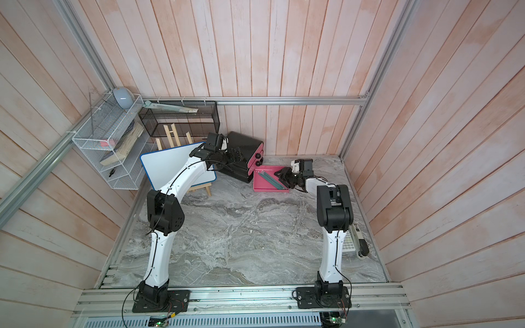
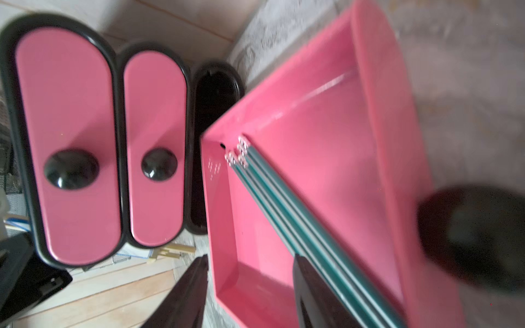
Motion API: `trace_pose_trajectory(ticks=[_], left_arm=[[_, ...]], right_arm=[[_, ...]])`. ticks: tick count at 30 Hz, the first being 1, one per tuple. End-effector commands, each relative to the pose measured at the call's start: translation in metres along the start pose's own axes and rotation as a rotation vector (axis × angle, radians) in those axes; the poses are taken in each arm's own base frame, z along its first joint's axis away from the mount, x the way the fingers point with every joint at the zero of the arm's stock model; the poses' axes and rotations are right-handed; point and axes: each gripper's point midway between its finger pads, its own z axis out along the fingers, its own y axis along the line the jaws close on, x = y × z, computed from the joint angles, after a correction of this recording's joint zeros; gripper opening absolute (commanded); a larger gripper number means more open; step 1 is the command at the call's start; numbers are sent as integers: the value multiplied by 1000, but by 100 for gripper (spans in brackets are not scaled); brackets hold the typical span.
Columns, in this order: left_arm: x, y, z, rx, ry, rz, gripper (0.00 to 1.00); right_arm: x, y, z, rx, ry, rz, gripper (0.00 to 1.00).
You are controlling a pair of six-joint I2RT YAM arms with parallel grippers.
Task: Please place the pencils in the drawer according to their color
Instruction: Close the drawer in the storage box.
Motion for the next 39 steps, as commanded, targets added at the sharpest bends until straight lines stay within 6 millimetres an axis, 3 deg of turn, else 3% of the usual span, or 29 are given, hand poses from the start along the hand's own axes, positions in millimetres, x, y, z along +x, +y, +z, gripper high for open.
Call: trace_pose_trajectory(ticks=[1,11,15,19,23,26,29,33,39], left_arm=[[9,-6,8,42,39,28,100],[20,-12,8,68,71,47,100],[21,-12,7,70,74,50,100],[23,-13,7,76,82,53,100],[24,-12,6,72,85,60,100],[25,-11,5,68,89,60,100],[26,-10,5,69,89,55,100],[28,-11,7,74,91,50,100],[29,-9,10,73,97,50,100]], right_arm=[[26,16,-8,-38,12,-35,53],[103,-4,-22,91,116,-18,52],[125,8,-34,67,127,-13,51],[92,27,-53,46,16,-26,52],[24,37,-71,56,-115,-45,59],[-18,23,-76,166,-171,-71,61],[-47,-3,-77,350,-220,-131,64],[-65,-21,-67,442,-218,-169,65],[-64,-47,-44,492,-163,-170,65]])
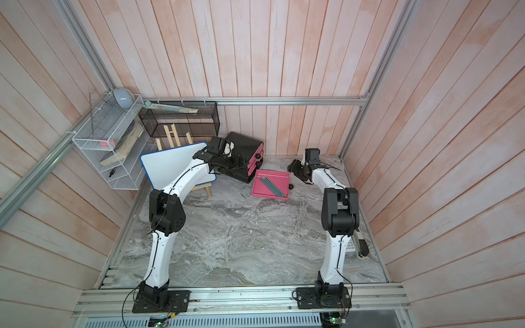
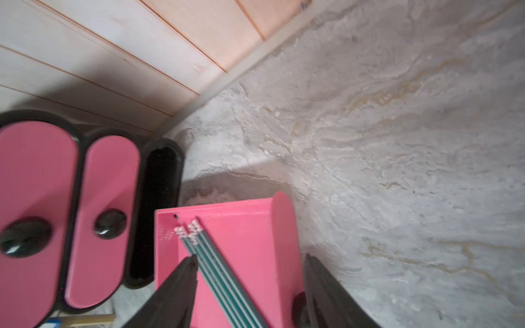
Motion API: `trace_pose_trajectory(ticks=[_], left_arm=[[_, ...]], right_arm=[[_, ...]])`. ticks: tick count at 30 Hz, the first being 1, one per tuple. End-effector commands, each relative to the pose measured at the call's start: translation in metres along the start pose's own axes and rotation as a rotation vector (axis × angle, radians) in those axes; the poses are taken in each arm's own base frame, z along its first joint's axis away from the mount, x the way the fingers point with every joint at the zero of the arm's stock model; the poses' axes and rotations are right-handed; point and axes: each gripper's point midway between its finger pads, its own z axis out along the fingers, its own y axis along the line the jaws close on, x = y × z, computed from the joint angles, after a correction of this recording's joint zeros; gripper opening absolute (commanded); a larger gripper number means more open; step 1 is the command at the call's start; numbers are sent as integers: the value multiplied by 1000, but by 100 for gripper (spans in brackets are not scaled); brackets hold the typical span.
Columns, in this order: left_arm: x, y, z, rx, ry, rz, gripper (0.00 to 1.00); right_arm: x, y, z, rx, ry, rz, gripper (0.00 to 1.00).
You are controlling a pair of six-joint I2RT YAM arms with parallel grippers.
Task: Please place the pencils in the drawer according to their color
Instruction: Close the drawer in the storage box.
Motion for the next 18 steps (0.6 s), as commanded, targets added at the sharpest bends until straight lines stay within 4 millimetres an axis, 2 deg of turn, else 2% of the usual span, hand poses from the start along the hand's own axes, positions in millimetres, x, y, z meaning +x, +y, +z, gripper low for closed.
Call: trace_pose_trajectory(ticks=[1,10,13,18], left_arm=[[3,1,0,2,7,13,100],[4,-2,2,14,8,16,100],[5,-2,3,18,10,16,100],[8,0,6,23,19,16,100]], right_arm=[[17,-16,13,84,62,-38,65],[38,-23,38,122,115,-76,54],[42,-29,41,138,126,-77,46],[46,-31,41,137,131,-74,26]])
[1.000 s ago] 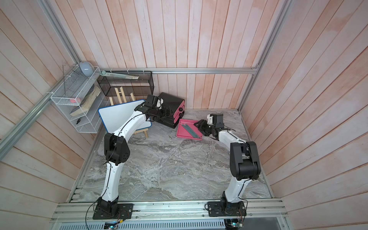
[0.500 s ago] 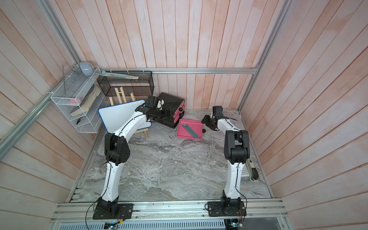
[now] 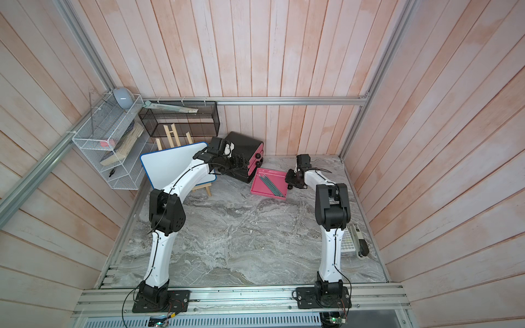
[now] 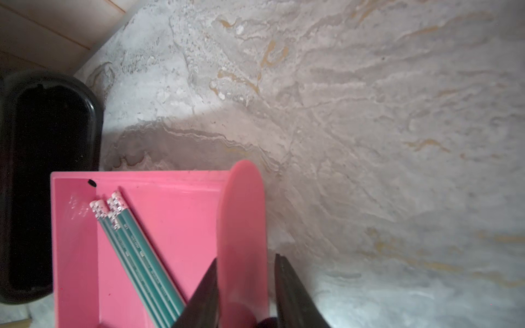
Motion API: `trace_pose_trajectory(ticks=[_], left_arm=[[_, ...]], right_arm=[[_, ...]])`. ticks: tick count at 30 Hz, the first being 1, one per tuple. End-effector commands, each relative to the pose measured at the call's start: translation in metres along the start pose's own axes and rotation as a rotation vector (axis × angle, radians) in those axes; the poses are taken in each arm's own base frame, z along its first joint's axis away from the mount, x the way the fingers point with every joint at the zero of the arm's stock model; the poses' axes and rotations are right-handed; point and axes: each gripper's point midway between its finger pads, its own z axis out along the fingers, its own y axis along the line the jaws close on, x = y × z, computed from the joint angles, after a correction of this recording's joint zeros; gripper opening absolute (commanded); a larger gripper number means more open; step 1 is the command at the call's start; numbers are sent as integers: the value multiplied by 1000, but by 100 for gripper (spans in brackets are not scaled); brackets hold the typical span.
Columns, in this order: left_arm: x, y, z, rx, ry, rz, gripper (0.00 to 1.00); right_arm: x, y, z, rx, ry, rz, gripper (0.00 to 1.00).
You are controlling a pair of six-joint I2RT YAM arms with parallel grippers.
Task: Please place the pencils in the drawer according to their color
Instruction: Close the drawer in the storage box.
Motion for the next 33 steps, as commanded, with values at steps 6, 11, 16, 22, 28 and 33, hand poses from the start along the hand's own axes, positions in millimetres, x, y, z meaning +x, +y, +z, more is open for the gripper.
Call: trace_pose_trajectory(ticks=[6,11,16,22,28,33], left_arm=[[2,-4,1,23,-2,22,100],[1,-5,1,30,-7,25,100],[1,-6,1,34,-8,25,100],[0,-7,0,40,-9,22,100],[1,-8,1,46,-6,24,100],[1,-13,2,63,-6,29,100]], right_arm=[[4,-18,0,30,15,43,2],[-4,-25,-15,18,-15,79,0],[-11,-31,-30,24,-47,93,0],[-21,-35,-48,64,-84,76,0],[-35,-41,-64,146,-115,36,0],[-45,-44,-72,201,-124,40,0]])
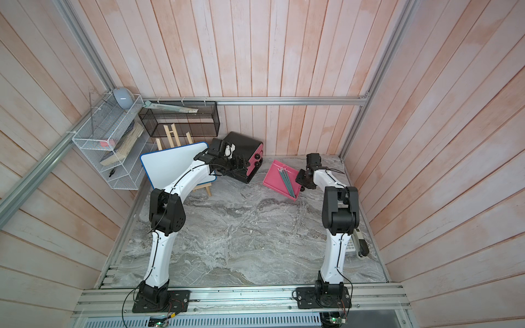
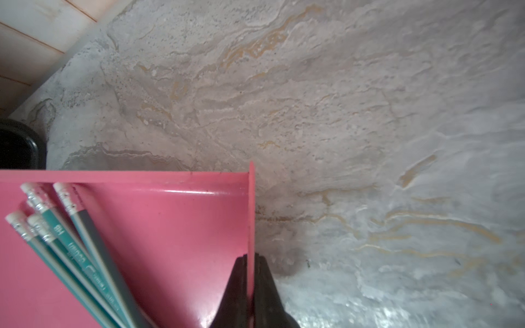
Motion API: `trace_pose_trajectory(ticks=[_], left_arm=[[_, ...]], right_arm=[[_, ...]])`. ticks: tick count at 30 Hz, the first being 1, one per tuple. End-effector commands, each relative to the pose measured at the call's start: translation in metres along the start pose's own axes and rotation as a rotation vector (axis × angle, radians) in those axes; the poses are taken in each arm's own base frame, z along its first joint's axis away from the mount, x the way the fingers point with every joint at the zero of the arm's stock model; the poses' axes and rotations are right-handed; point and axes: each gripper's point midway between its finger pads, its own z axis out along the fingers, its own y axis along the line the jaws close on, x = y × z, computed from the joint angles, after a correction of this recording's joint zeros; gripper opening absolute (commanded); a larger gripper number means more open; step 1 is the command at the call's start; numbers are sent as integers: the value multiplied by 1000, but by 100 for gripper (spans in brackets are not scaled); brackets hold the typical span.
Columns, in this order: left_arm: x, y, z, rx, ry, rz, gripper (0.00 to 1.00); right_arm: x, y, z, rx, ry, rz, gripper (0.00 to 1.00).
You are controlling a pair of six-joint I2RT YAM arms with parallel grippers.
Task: Please place the pencils in the drawer according to their color
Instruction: Close the drawer in the storage box.
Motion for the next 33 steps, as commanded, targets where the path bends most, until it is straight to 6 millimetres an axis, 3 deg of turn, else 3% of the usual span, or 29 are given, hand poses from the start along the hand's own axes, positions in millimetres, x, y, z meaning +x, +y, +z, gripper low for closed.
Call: trace_pose_trajectory(ticks=[1,9,19,26,33], left_arm=[[-2,-11,-3,35,-11,24,100],[7,-23,5,69,13,33,100],[18,-41,11,105,35,50,100],[2,-51,-11,95,-26,65,100],[-24,-45,-40,43,-117,45,100]], right_arm=[[-26,5,-26,26,-64,1,0],[-39,6,-25,112,-98,-11,0],[-33,17,-4,135,-53,-21,0],[-31,32,6,142,-30,-43,0],[-22,42,20,154,14,-38,0]])
